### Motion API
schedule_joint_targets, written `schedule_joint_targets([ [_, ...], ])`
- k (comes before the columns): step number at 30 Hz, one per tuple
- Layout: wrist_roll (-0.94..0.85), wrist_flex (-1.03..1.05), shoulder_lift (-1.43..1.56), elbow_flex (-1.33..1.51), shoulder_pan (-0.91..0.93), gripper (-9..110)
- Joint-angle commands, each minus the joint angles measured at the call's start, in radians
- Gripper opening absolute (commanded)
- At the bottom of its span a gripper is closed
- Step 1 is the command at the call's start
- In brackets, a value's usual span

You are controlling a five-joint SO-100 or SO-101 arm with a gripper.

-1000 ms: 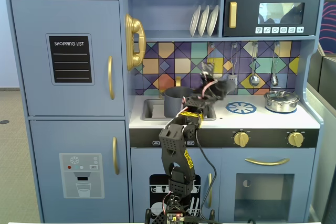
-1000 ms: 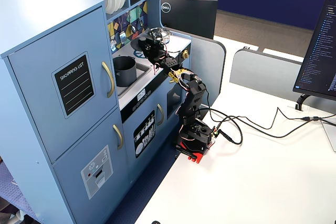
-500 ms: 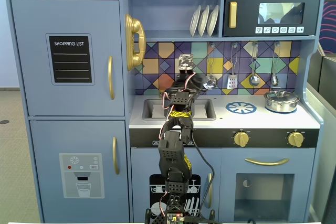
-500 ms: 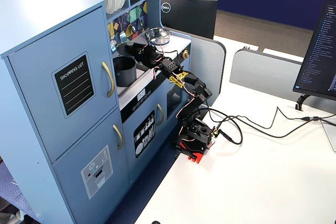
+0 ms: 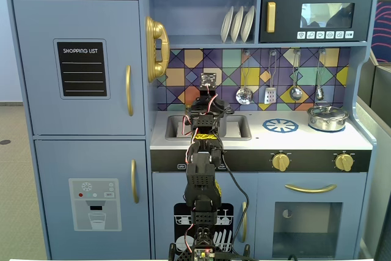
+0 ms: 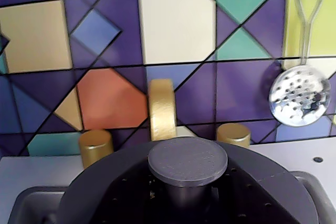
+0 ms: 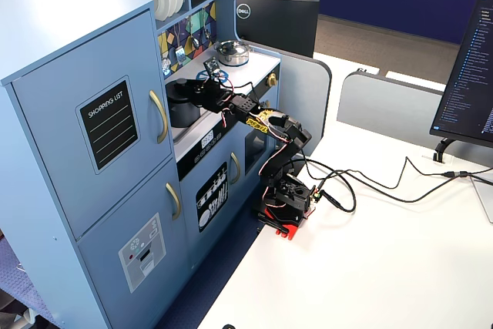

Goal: Pick up the lid from the counter and put it on the gray recipient

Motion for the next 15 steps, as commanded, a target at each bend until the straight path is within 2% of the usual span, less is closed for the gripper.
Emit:
schedule_joint_targets([
  [1, -0.006, -0.052, 0.025, -0.017, -0.014, 0],
  [15, -0.02, -0.103, -0.037, -0.014, -0.028, 0],
])
